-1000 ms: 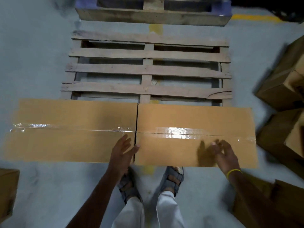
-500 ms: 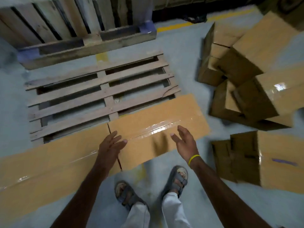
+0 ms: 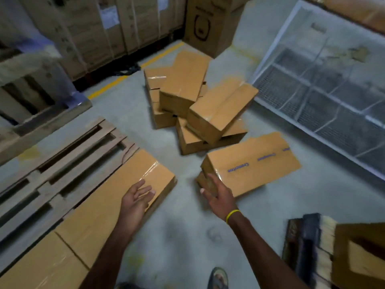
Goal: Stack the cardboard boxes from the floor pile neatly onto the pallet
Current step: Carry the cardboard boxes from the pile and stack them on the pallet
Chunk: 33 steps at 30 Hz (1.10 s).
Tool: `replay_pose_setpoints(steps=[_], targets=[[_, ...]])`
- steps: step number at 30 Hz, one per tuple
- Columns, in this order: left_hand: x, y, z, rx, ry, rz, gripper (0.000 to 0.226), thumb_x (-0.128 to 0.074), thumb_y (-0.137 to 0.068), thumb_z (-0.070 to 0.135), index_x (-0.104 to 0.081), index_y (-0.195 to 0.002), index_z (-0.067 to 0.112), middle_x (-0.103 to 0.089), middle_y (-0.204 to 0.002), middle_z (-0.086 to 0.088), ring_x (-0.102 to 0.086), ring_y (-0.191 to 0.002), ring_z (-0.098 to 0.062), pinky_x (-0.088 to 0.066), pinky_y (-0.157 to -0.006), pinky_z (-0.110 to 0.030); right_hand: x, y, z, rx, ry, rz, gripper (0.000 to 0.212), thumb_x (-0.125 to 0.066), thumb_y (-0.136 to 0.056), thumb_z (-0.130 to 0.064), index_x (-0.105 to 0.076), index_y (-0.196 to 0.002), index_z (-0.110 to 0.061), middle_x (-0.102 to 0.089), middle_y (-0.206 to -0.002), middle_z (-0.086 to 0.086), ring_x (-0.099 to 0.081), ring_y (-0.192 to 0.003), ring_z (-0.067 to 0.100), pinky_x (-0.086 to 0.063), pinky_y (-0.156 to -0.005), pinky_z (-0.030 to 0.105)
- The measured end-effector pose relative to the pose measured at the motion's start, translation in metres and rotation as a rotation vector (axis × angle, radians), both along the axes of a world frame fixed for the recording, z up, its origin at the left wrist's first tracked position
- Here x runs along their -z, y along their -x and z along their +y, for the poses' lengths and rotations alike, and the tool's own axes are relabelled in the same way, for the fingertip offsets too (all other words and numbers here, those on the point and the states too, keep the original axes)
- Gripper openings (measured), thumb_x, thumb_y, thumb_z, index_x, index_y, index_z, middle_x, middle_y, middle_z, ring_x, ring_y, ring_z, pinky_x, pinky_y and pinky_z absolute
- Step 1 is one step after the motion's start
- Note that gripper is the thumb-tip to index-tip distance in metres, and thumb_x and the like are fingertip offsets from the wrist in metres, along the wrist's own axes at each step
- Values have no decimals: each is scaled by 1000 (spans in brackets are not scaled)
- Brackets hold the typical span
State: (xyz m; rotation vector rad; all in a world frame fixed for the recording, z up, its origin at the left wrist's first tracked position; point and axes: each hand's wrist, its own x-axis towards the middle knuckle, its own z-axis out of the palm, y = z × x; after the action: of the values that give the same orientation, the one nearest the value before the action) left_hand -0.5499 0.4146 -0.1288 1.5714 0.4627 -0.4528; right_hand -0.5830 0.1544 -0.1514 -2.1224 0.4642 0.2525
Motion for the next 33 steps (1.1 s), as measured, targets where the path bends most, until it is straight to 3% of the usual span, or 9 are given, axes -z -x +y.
replay_pose_setpoints(steps=[2, 5, 7, 14, 21, 25, 33], targets=[[-21, -2, -48, 40, 9, -24, 49, -66, -98, 3, -54, -145, 6, -65, -129, -15, -62, -113, -24, -48, -102, -38, -19, 15, -43, 44, 12, -37, 59, -71, -92, -25, -48, -147, -18, -56, -143, -3, -50, -132, 11, -36, -103, 17], [-44, 1, -109, 65, 39, -29, 52, -67, -97, 3, -52, -147, 4, -64, -134, -17, -62, -114, -23, -48, -96, -35, -42, 37, -100, 124, -13, -71, 61, -71, -91, -29, -48, -146, -21, -55, -144, -3, -49, -135, 17, -41, -111, 33], [-56, 4, -150, 63, 66, -32, 56, -68, -98, 5, -48, -150, 5, -59, -144, -16, -60, -126, -26, -47, -98, -36, -58, 50, -141, 181, -24, -91, 61, -71, -92, -24, -47, -147, -18, -54, -145, 0, -48, -136, 19, -41, -112, 39], [-66, 6, -261, 43, 76, -61, 71, -70, -99, 15, -34, -160, 14, -44, -160, -8, -50, -139, -24, -49, -99, -37, -67, 62, -247, 298, 1, -138, 60, -69, -94, -27, -46, -148, -15, -53, -148, 4, -49, -136, 21, -41, -112, 37], [-54, -14, -321, 81, 22, -55, 80, -70, -97, 12, -26, -163, 17, -43, -161, -9, -50, -141, -29, -46, -114, -50, -61, 32, -292, 309, -21, -144, 65, -67, -92, -38, -43, -150, -23, -51, -149, 1, -46, -138, 23, -41, -113, 44], [-44, -40, -348, 124, 21, -33, 79, -70, -98, 16, -25, -164, 20, -45, -160, -5, -51, -141, -30, -44, -115, -49, -58, 2, -310, 343, -17, -141, 62, -67, -94, -34, -43, -150, -24, -50, -151, 2, -46, -139, 21, -40, -113, 38], [-10, -126, -380, 51, 71, 31, 86, -70, -98, 10, -16, -165, 14, -48, -157, -10, -56, -126, -22, -48, -111, -48, -26, -81, -352, 361, -11, -60, 59, -70, -93, -27, -47, -147, -19, -54, -147, 5, -48, -138, 20, -40, -114, 40]])
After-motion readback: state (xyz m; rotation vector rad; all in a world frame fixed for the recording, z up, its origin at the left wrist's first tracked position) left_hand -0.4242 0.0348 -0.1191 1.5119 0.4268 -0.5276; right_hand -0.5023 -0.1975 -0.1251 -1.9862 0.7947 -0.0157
